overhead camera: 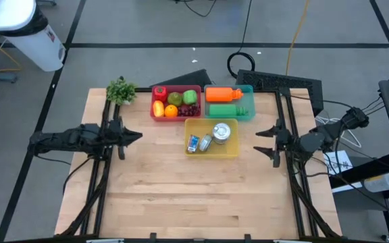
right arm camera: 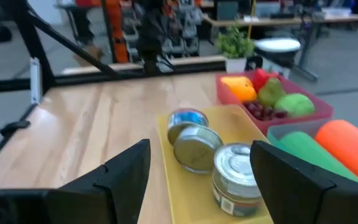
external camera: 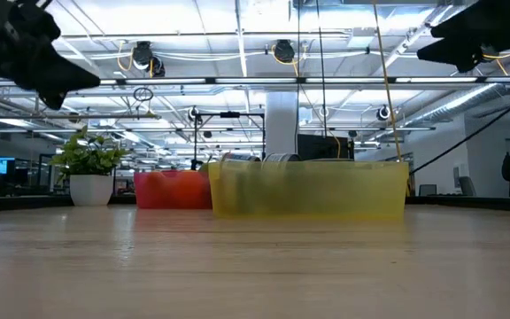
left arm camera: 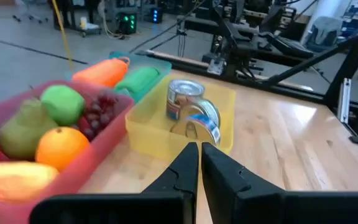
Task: Pick & Place Food Item
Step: Return to Home Position
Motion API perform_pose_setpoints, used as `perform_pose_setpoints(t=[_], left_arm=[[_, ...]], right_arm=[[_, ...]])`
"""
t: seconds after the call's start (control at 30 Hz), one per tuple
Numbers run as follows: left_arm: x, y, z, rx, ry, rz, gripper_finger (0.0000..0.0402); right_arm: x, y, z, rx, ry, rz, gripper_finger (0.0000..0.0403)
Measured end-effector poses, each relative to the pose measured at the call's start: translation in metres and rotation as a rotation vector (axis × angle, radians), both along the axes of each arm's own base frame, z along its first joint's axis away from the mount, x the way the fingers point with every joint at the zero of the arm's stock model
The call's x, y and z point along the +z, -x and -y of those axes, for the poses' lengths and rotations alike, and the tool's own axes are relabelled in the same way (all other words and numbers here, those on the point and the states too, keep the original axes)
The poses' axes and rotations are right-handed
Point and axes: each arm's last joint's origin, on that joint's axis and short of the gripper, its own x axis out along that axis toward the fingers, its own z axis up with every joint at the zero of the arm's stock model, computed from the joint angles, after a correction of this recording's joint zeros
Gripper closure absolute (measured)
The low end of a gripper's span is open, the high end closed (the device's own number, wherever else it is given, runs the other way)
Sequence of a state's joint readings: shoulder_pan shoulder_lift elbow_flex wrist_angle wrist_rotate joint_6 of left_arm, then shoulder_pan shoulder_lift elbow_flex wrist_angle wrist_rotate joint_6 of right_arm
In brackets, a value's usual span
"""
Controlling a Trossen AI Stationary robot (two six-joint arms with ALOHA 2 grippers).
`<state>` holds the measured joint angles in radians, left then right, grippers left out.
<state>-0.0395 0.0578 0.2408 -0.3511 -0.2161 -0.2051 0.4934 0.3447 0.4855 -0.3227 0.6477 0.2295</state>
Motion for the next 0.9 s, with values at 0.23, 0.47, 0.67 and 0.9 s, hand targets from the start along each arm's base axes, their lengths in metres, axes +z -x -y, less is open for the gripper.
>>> perform_pose_setpoints(t=[0.23, 0.47, 0.67, 0.9], left_arm=[[-0.013, 0.0, 0.0, -0.012, -0.016, 0.01, 0.0376], [-0.011, 0.0, 0.0, -0.013, -0.047, 0.022, 0.0376], [-0.016, -0.005, 0.002, -0.068, -0.041, 0.078, 0.0376], [-0.032, -0.014, 0.003, -0.084, -0.03, 0.151, 0.0376]], right_arm=[[-0.024, 0.011, 0.005, 0.031, -0.016, 0.12, 0.0143], [-0.045, 0.017, 0.008, 0.054, -0.018, 0.223, 0.0141], [-0.049, 0.015, 0.004, 0.139, -0.012, 0.231, 0.0142], [-0.062, 0.009, 0.001, 0.168, 0.002, 0.291, 0.0143]])
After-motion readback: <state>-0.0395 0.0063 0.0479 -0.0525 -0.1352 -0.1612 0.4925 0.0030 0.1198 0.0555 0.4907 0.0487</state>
